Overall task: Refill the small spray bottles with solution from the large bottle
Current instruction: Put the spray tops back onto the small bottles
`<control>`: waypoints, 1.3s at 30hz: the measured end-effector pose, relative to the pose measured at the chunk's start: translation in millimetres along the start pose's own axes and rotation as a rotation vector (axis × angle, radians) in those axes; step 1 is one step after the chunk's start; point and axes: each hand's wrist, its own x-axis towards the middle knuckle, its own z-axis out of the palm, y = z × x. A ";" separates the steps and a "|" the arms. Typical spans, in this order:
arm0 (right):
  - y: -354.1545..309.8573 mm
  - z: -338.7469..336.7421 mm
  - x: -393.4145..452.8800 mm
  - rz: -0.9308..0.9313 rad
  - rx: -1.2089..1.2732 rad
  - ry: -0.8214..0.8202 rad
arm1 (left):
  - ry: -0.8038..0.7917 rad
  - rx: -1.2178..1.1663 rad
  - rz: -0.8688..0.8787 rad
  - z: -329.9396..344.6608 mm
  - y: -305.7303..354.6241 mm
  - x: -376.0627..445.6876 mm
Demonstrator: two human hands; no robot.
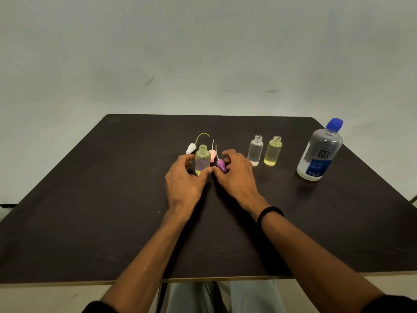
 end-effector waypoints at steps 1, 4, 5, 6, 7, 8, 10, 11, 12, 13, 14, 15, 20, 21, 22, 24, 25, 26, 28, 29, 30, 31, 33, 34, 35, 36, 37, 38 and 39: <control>0.2 1.6 1.7 -0.006 0.003 0.009 | -0.015 0.011 0.005 -0.5 0.8 1.5; 2.8 3.5 3.0 -0.009 0.045 0.037 | -0.049 0.026 0.004 0.0 0.5 6.0; 3.0 2.6 2.6 -0.005 0.064 0.055 | -0.055 0.023 0.002 0.2 0.0 7.5; 3.3 0.9 2.0 -0.001 0.089 0.081 | -0.059 0.019 0.002 0.8 -0.6 8.8; 3.1 -1.6 0.8 0.004 0.122 0.116 | -0.062 0.014 0.004 1.6 -0.9 9.8; 2.3 -4.5 -0.8 0.006 0.166 0.155 | -0.065 0.008 0.008 2.5 -1.1 10.8; 0.1 -10.3 -5.2 -0.002 0.279 0.223 | -0.068 -0.006 0.023 4.5 -0.7 12.2; -1.7 -12.5 -7.4 -0.026 0.328 0.251 | -0.065 -0.013 0.034 5.2 0.1 13.2; -3.1 -14.3 -9.8 -0.062 0.357 0.281 | -0.062 -0.022 0.046 6.1 1.6 14.0; -5.1 -15.7 -11.3 -0.106 0.366 0.316 | -0.060 -0.034 0.057 7.0 3.2 15.9; -7.0 -17.4 -12.3 -0.147 0.364 0.355 | -0.057 -0.049 0.066 8.0 4.5 18.3; -9.0 -19.9 -13.0 -0.178 0.363 0.396 | -0.053 -0.067 0.072 9.5 5.8 20.5; -17.0 -37.8 -10.9 -0.296 0.374 0.505 | -0.026 -0.080 0.092 14.2 9.4 36.0; -17.8 -39.8 -10.6 -0.322 0.368 0.510 | -0.031 -0.083 0.090 14.8 9.1 38.3; -18.0 -40.8 -10.3 -0.345 0.363 0.512 | -0.035 -0.091 0.088 15.3 8.4 39.5; -17.1 -40.1 -9.3 -0.362 0.365 0.508 | -0.043 -0.108 0.097 16.1 6.8 40.5; -16.5 -39.5 -8.6 -0.358 0.369 0.500 | -0.050 -0.119 0.103 16.3 6.6 40.3; -16.1 -38.5 -7.8 -0.348 0.375 0.491 | -0.055 -0.131 0.107 15.8 6.4 39.9; -16.3 -37.1 -7.2 -0.321 0.383 0.476 | -0.062 -0.148 0.112 15.0 7.0 39.3; -16.4 -36.9 -7.2 -0.309 0.385 0.474 | -0.062 -0.153 0.115 15.2 7.2 39.2; -16.5 -37.2 -7.3 -0.298 0.385 0.476 | -0.061 -0.159 0.120 15.5 6.7 39.2; -16.2 -37.5 -7.4 -0.287 0.385 0.477 | -0.058 -0.167 0.126 16.2 6.1 39.3; -15.3 -38.2 -7.3 -0.265 0.387 0.473 | -0.055 -0.177 0.128 16.7 5.0 39.2; -14.6 -38.2 -7.1 -0.256 0.391 0.468 | -0.055 -0.178 0.127 16.7 4.8 39.2; -13.6 -38.0 -7.0 -0.250 0.396 0.463 | -0.057 -0.178 0.126 17.2 4.7 39.7; -13.1 -37.7 -7.0 -0.243 0.403 0.457 | -0.059 -0.176 0.125 17.4 4.6 39.9; -12.6 -37.6 -7.1 -0.236 0.410 0.454 | -0.065 -0.173 0.125 17.8 4.8 40.0; -12.5 -37.7 -7.1 -0.230 0.414 0.453 | -0.070 -0.169 0.124 17.8 5.0 39.9; -12.4 -37.8 -7.0 -0.228 0.415 0.452 | -0.076 -0.166 0.123 17.6 5.2 39.7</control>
